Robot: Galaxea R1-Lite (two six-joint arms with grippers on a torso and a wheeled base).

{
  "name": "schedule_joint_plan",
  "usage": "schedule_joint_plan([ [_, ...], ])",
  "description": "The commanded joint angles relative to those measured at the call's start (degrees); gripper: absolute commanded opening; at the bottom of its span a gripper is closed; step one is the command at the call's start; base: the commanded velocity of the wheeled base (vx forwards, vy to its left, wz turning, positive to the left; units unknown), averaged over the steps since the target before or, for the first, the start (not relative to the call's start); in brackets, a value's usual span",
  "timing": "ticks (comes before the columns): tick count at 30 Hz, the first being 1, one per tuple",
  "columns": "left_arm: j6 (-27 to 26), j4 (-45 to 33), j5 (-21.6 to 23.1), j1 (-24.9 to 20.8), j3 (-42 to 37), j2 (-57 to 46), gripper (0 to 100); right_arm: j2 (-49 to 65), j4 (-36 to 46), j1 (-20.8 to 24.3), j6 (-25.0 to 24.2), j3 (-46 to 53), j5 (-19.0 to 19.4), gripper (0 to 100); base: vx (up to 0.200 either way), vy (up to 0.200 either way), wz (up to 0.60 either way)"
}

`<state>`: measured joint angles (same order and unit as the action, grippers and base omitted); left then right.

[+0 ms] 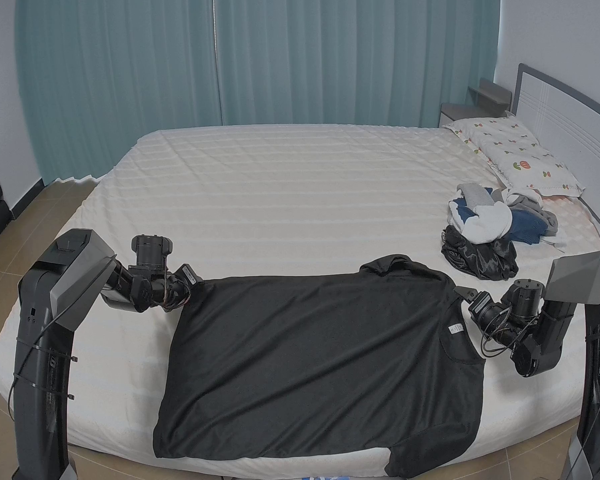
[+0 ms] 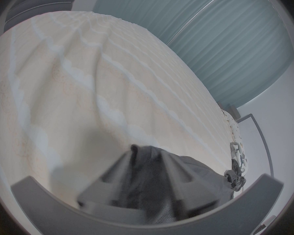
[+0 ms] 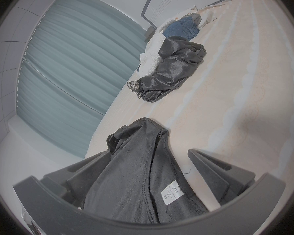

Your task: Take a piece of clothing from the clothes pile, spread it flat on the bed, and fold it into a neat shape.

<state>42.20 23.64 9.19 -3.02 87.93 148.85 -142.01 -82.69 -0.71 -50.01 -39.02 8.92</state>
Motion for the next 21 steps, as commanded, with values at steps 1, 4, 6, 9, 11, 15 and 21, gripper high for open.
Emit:
schedule_joint_plan([
  [1, -0.46, 0.36, -0.58, 0.03, -0.39, -0.49, 0, -0.11, -0.02, -0.08, 0.00, 0.00, 0.04, 100, 0.000, 0.000, 0.00],
  [4, -0.19, 1.94, -1.11, 0.39, -0.39, -0.84, 0, -0.02, -0.02, -0.08, 0.00, 0.00, 0.04, 100, 0.000, 0.000, 0.00],
  [6, 0.07, 3.96, -2.60, 0.74, -0.39, -0.84, 0, 0.06, -0.10, -0.08, -0.09, 0.00, 0.04, 100, 0.000, 0.000, 0.00],
  [9, 0.16, 6.16, -4.45, 1.00, -0.22, -0.40, 0, 0.06, -0.19, -0.08, -0.09, 0.00, -0.05, 100, 0.000, 0.000, 0.00],
  [11, 0.16, 7.56, -4.71, 1.27, -0.04, -0.05, 0, 0.06, -0.19, -0.08, -0.09, 0.00, -0.05, 100, 0.000, 0.000, 0.00],
  [15, 0.16, 8.00, -4.71, 1.97, 0.31, 0.04, 0, 0.06, -0.19, -0.08, -0.09, -0.09, -0.05, 100, 0.000, 0.000, 0.00],
  [21, 0.07, 9.06, -4.80, 2.85, 1.01, 0.48, 0, 0.15, -0.63, -0.08, -0.18, -0.18, -0.22, 100, 0.000, 0.000, 0.00],
])
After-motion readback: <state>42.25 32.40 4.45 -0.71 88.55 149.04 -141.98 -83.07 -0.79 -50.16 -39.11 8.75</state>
